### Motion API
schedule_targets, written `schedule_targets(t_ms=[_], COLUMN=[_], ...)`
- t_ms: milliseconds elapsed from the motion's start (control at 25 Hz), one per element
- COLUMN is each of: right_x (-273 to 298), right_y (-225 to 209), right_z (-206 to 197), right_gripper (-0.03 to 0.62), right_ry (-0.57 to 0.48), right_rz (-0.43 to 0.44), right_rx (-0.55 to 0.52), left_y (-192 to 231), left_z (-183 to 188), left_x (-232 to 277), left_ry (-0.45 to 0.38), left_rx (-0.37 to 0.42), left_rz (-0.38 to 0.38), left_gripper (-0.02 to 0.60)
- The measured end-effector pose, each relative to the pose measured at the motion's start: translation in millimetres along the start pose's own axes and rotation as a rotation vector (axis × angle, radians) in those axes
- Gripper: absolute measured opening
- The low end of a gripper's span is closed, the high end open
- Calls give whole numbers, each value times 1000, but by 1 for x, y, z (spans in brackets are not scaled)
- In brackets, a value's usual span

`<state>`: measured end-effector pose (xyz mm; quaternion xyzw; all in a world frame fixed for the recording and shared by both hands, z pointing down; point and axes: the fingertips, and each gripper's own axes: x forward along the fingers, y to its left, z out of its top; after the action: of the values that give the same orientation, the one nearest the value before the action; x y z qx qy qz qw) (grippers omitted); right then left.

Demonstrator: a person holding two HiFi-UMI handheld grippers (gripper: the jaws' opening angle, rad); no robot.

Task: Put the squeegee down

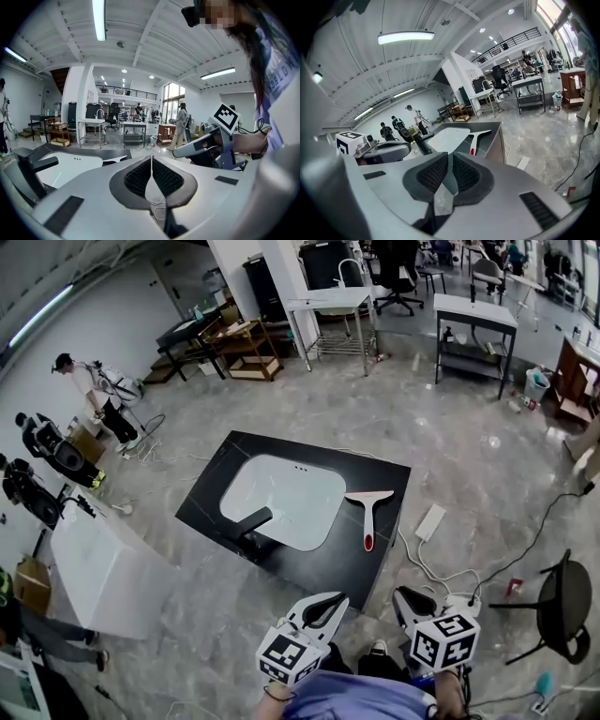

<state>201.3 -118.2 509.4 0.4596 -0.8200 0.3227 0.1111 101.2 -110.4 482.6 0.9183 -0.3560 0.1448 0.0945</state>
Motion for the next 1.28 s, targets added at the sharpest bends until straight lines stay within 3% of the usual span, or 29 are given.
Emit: schedule_targets(t_ms=[360,720,1280], right_x=[14,31,-1], right_y=[31,111,220], right_z=[-18,-52,-119], right_gripper=[43,43,43], right_ry=[24,10,-13], right_rz=[12,-6,-80], right_rx=[-4,-16,-28], left_y=[15,40,31], left_z=[-10,-49,-74], left_x=[-40,-126,-223], left_ry=[5,-1,-92], left_rx=[-7,-33,-25], left_rz=[24,15,-82], left_gripper=[14,14,14])
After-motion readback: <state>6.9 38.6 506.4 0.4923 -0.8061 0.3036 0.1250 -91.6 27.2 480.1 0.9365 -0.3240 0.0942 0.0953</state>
